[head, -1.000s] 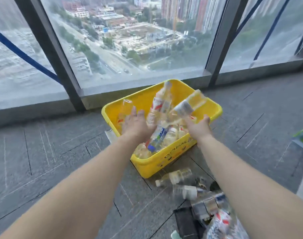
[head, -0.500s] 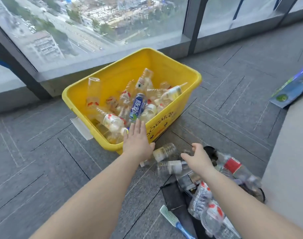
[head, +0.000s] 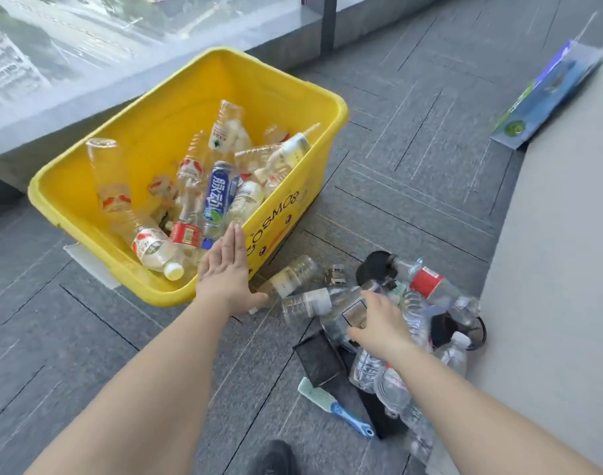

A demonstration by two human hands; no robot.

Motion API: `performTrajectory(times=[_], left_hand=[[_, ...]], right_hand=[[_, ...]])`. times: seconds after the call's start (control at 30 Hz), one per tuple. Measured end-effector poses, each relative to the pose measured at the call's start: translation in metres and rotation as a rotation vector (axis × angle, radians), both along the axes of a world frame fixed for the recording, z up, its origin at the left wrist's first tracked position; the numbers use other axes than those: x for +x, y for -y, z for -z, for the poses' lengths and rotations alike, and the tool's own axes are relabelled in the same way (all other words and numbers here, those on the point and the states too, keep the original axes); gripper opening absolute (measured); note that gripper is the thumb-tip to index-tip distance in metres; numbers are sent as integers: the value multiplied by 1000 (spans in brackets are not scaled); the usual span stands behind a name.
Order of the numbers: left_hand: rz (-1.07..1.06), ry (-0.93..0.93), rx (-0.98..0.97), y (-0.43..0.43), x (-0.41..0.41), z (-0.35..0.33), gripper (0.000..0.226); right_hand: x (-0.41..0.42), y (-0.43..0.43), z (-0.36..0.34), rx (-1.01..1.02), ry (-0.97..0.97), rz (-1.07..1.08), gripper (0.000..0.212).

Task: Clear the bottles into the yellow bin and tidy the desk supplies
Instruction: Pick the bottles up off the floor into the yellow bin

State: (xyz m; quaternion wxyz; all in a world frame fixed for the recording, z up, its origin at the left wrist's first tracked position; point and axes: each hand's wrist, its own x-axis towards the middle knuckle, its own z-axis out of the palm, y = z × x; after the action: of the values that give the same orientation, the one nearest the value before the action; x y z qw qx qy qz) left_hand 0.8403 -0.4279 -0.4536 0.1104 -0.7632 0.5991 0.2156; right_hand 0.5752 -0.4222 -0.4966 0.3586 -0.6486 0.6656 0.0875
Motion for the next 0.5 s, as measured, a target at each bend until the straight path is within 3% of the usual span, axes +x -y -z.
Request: performTrajectory(times=[0.27,0.5], left_hand=[[1,73,-132,-2,-2,14,122],[-35,222,-582,-5,-10,47,90]], right_hand=[[-1,5,45,-108,-107,-21,73],[1,16,97,-271,-233,-248,68]])
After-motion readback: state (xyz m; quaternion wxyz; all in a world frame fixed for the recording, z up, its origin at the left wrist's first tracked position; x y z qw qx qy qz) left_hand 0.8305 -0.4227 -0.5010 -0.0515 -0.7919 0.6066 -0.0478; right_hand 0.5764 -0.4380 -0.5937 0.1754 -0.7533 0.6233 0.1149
